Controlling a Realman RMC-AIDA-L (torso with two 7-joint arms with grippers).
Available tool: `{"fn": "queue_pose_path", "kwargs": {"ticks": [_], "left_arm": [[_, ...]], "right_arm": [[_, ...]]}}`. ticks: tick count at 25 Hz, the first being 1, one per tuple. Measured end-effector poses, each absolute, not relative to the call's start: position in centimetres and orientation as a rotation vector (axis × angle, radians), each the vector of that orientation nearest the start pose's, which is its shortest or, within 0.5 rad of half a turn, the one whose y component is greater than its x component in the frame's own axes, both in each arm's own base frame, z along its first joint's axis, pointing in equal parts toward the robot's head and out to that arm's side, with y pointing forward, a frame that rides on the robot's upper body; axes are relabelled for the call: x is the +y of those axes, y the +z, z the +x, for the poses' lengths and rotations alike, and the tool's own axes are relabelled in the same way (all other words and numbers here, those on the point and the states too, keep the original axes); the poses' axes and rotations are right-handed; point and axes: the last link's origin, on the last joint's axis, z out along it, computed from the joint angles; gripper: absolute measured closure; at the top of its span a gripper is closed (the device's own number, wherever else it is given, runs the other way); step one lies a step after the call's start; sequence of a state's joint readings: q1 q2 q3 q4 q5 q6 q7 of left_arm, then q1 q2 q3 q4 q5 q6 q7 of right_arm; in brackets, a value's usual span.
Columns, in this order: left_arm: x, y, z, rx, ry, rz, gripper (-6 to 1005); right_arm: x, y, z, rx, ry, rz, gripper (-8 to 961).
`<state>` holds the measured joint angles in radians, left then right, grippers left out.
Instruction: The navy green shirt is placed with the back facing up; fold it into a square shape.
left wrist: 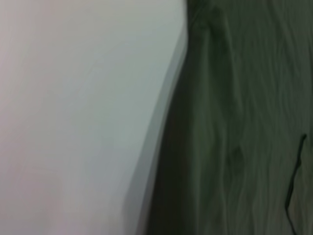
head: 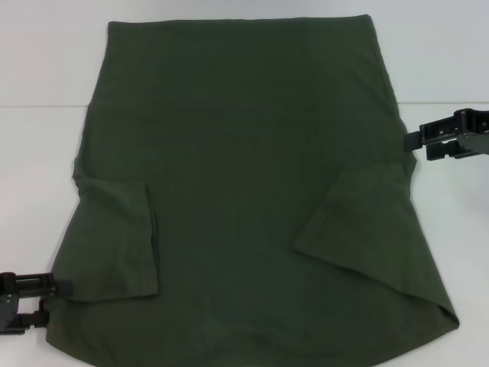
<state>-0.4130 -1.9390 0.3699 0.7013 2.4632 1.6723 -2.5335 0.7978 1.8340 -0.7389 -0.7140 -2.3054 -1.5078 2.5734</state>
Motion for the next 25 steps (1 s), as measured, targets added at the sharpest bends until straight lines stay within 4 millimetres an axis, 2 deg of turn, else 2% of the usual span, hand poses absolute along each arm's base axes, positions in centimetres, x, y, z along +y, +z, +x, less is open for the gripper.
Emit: {"fn": "queue_pose_path", "kwargs": {"ticks": [8, 15, 23, 25], "left_arm": [[26.9, 6.8, -37.6, 2.633, 0.474, 2.004, 218], [28.0, 5.8, -36.9, 2.61, 0.431, 2.044, 218], [28.1, 6.4, -36.7, 2.611, 0.489, 2.021, 222], [27.9, 6.7, -36.5, 2.587, 0.545, 2.017, 265]], "right_arm": [[42.0, 9.6, 23.3, 1.708, 0.296, -2.271, 320], [41.9, 9.6, 23.3, 1.713, 0.296, -2.271, 321], [41.9, 9.7, 23.4, 1.721, 0.313, -2.264, 322], [41.9, 9.7, 23.4, 1.721, 0.313, -2.264, 322]]}}
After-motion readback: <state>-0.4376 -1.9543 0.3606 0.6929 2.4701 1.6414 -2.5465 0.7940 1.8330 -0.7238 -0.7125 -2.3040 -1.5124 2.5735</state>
